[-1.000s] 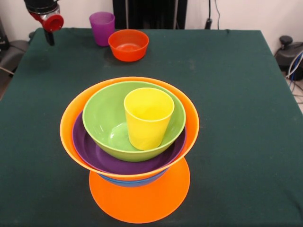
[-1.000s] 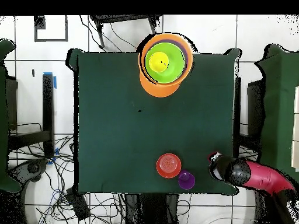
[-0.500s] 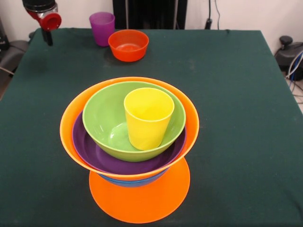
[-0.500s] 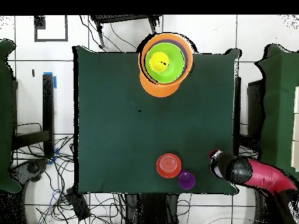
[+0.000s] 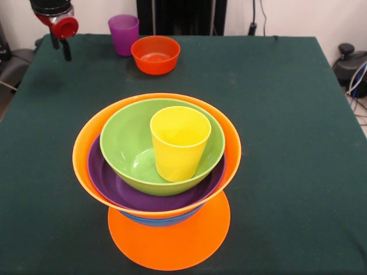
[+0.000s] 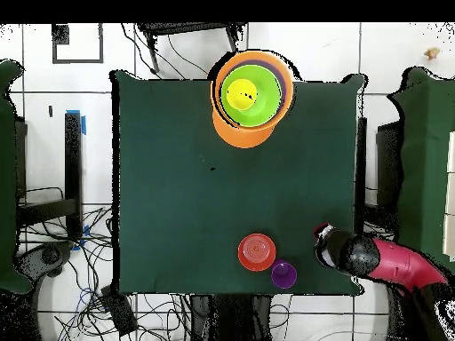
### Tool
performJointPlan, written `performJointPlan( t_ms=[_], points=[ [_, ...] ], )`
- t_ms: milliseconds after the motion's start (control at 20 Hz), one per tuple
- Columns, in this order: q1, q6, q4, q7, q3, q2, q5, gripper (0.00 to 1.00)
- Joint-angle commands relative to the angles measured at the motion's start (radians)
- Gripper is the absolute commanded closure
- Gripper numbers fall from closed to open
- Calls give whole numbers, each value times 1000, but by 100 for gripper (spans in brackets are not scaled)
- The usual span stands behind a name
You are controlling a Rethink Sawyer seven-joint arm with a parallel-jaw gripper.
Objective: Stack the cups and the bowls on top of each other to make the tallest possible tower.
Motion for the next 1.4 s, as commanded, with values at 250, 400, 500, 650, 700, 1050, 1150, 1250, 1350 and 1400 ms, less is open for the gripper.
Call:
performJointPlan(
  t_ms=[250,400,500,650,700,1050,1150,1250,1350,1400],
  points=[
    [151,-26,20,75,58,25,72,0],
    [196,-43,16,114,44,14,102,0],
    [214,-47,15,121,36,7,122,0],
    [225,-33,13,109,30,-8,151,0],
    [231,-23,19,108,28,-22,164,0],
    [282,-15,54,123,0,-71,226,0],
    [307,-21,64,137,-15,-78,242,0],
    [321,-32,80,148,-22,-83,259,0],
    [340,-36,100,162,-33,-93,279,0],
    [352,-46,112,173,-40,-96,288,0]
  ],
)
